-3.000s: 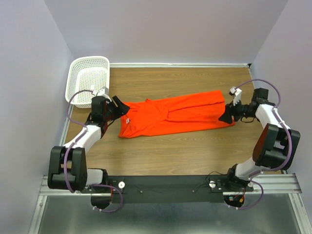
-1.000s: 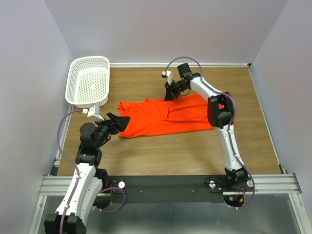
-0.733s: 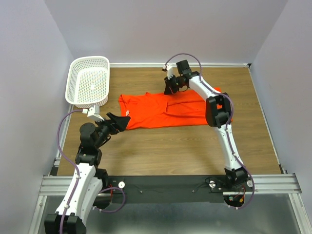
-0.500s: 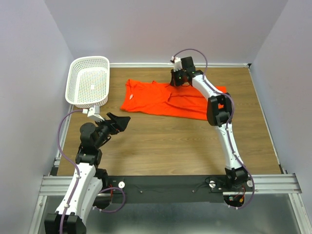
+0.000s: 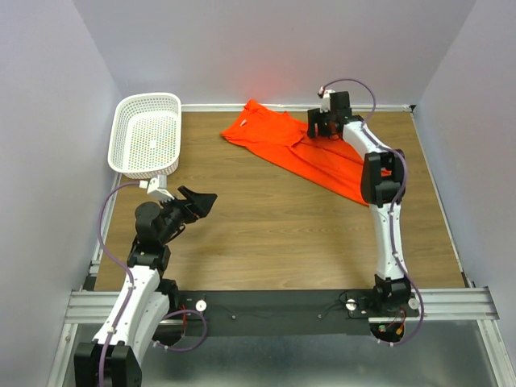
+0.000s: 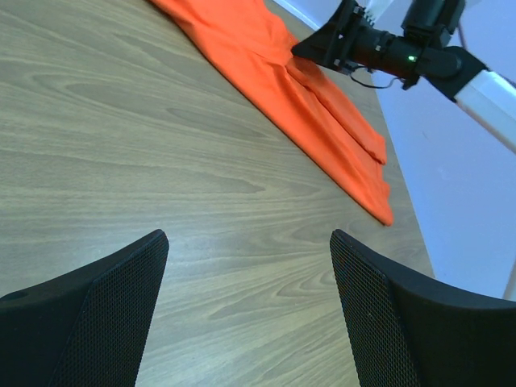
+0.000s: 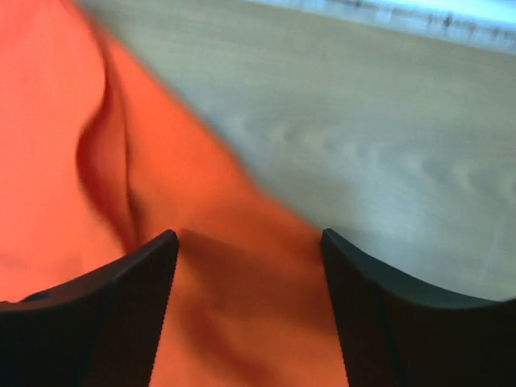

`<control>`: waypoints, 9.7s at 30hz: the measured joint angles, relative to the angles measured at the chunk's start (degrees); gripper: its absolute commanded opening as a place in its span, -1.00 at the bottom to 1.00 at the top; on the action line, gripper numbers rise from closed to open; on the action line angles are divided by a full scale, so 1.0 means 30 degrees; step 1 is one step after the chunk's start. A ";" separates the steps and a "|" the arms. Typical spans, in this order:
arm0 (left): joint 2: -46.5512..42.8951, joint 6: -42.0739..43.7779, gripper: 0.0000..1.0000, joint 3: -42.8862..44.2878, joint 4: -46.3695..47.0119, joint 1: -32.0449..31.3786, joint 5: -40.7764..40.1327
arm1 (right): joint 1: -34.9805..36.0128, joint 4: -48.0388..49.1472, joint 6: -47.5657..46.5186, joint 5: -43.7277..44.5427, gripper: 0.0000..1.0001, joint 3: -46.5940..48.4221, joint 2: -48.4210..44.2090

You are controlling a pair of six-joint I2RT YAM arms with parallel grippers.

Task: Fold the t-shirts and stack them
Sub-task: Fold the tshirt

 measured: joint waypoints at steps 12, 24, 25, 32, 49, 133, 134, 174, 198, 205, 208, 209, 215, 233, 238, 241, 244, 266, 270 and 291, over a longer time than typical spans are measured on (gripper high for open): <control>-0.0124 -0.0226 0.76 -0.0386 0.0590 0.0000 0.0619 | 0.0240 0.0634 -1.1045 -0.1676 0.93 -1.4921 -1.4273; -0.1450 -0.0175 0.76 -0.0525 0.0605 0.0000 0.1064 | 0.1333 0.0073 -1.4484 -0.0627 0.11 -2.3809 -1.8484; -0.1610 -0.0233 0.76 -0.0568 0.0605 0.0000 0.1107 | 0.1384 0.0211 -1.4404 -0.0270 0.07 -2.3992 -1.8629; -0.2339 -0.0408 0.76 -0.0787 0.0597 0.0000 0.1282 | 0.1494 0.0809 -1.4025 0.1362 -0.06 -2.4567 -1.8491; -0.2382 -0.0459 0.76 -0.0838 0.0648 0.0000 0.1588 | 0.1676 0.1683 -1.3712 0.2776 -0.41 -2.5114 -1.7347; 2.7379 0.3213 -0.86 2.1260 -0.6178 -0.3300 -0.5173 | -0.4889 -0.1647 -0.5217 -1.1446 0.41 -2.2535 -2.2993; 2.7241 0.3359 -0.58 2.1238 -0.6455 -0.3126 -0.5166 | -0.4889 -0.1647 -0.5260 -1.1460 0.47 -2.2564 -2.2993; 1.6385 0.3439 0.30 1.0805 -0.6819 -2.4196 -1.2393 | -0.4138 -0.6142 -1.7056 -1.0207 0.62 -2.5194 -2.3343; 2.3219 0.6215 -0.48 1.6451 -1.0739 -2.5318 -1.7675 | -0.5661 -1.1242 -2.7977 -1.1081 0.57 -2.5573 -2.2972; 2.3336 0.6375 -1.00 1.6436 -1.0717 -2.5267 -1.7719 | -0.5676 -1.3602 -3.4396 -1.0928 0.58 -2.5879 -2.2811; 2.3285 0.6375 -1.00 1.6298 -1.0586 -2.5267 -1.7755 | -0.5668 -1.4426 -3.6108 -1.0921 0.58 -2.5944 -2.1857; 2.3241 0.6375 -1.00 1.6218 -1.0499 -2.5267 -1.7755 | -0.5668 -1.4571 -3.6355 -1.0928 0.58 -2.5944 -2.1536; 2.2586 0.6368 -1.00 1.5256 -0.9967 -2.5267 -1.7741 | -0.4488 -1.4302 -3.7565 -1.0965 0.50 -2.6075 -2.0123; 2.1252 0.6703 -1.00 1.3639 -0.9209 -2.5237 -1.7150 | -0.2266 -1.0156 -3.7689 -1.1198 -0.09 -2.5835 -1.8214; 2.1048 0.6710 -1.00 1.3435 -0.9143 -2.5230 -1.6925 | -0.1515 -0.9391 -3.7157 -1.0703 -0.47 -2.5879 -1.8119; 2.0786 0.6666 -1.00 1.3180 -0.9049 -2.5223 -1.6735 | -0.1406 -0.9100 -3.6967 -1.0550 -0.99 -2.5988 -1.8127; 2.0444 0.6645 -1.00 1.2837 -0.8888 -2.5208 -1.6371 | -0.1399 -0.8743 -3.6975 -1.0535 -0.99 -2.6228 -1.8272; 1.3406 0.7519 -1.00 1.0076 -0.5639 -2.3452 -0.9216 | -0.1362 -1.6742 -3.6188 -1.1081 -0.99 -2.3554 -2.4327; 1.1817 0.7912 -1.00 0.9326 -0.5115 -1.9970 -0.8568 | -0.1304 -1.6589 -3.4898 -1.3027 -0.99 -2.0174 -2.0393; 1.5227 0.9114 -1.00 1.2080 -0.4838 -0.7643 -0.5792 | 0.2827 -0.7431 -1.8622 -1.3085 -0.99 -0.6725 -0.7890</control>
